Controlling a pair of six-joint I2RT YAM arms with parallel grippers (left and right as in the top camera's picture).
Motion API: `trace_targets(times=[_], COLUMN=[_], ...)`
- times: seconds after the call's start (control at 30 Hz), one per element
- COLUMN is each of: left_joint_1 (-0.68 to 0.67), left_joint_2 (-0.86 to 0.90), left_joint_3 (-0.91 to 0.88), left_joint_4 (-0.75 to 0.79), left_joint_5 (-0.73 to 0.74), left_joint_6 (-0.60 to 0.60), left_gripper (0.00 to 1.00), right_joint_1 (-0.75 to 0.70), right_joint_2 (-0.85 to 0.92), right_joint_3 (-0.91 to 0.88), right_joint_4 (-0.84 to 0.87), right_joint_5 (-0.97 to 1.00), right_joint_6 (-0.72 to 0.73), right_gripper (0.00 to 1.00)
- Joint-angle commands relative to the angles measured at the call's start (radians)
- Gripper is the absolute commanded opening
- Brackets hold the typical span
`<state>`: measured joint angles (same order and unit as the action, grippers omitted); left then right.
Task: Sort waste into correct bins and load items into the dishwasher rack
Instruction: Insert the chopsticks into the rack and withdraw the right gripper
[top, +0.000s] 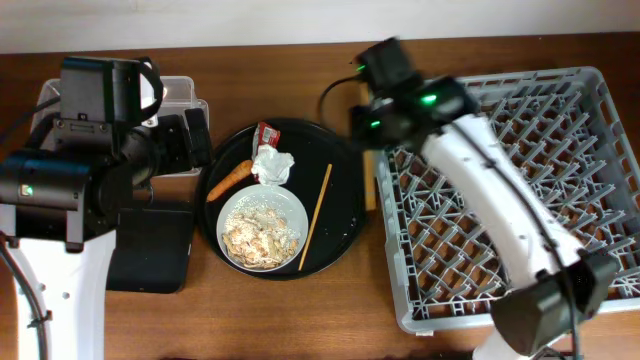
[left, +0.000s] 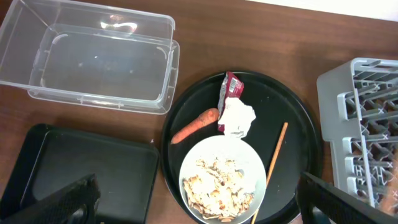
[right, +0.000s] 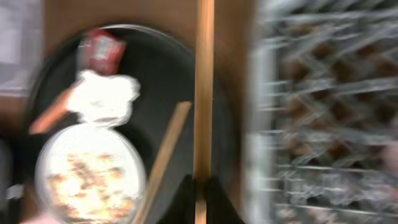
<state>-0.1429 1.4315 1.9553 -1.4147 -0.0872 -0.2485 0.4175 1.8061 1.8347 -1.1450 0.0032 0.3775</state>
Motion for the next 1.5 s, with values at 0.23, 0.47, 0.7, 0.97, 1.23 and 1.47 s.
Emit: trace_targets(times=[0.23, 0.47, 0.7, 0.97, 1.23, 1.47], left_joint_1=[0.000, 0.000, 0.000, 0.000, 0.000, 0.000], left_joint_2=[0.000, 0.000, 0.000, 0.000, 0.000, 0.000], left_joint_3=[0.003, 0.003, 0.003, 0.003, 0.003, 0.003], left_joint_4=[-0.001, -0.001, -0.001, -0.001, -0.001, -0.001], left_joint_5=[-0.014, -0.014, -0.014, -0.014, -0.014, -0.014], left_joint_6=[-0.009, -0.009, -0.009, -0.009, -0.009, -0.009], left_gripper=[0.99, 0.99, 0.99, 0.99, 0.99, 0.99], right_joint_1=[-0.111, 0.119, 0.172, 0.166, 0.025, -0.181], right_joint_2=[0.116, 0.119, 0.365, 0.426, 0.066, 0.030], right_joint_3=[-0.110, -0.116, -0.156, -0.155, -0.108, -0.144], right_joint_4=[-0.020, 0.110, 0.227, 0.210, 0.124, 0.019], right_joint_5=[-0.028, -0.076, -0.116, -0.127, 0.006, -0.026], right_joint_6=[-0.279, 0.106, 0.320, 0.334, -0.008, -0.397], right_gripper=[0.37, 0.36, 0.31, 0.04, 0.04, 0.04])
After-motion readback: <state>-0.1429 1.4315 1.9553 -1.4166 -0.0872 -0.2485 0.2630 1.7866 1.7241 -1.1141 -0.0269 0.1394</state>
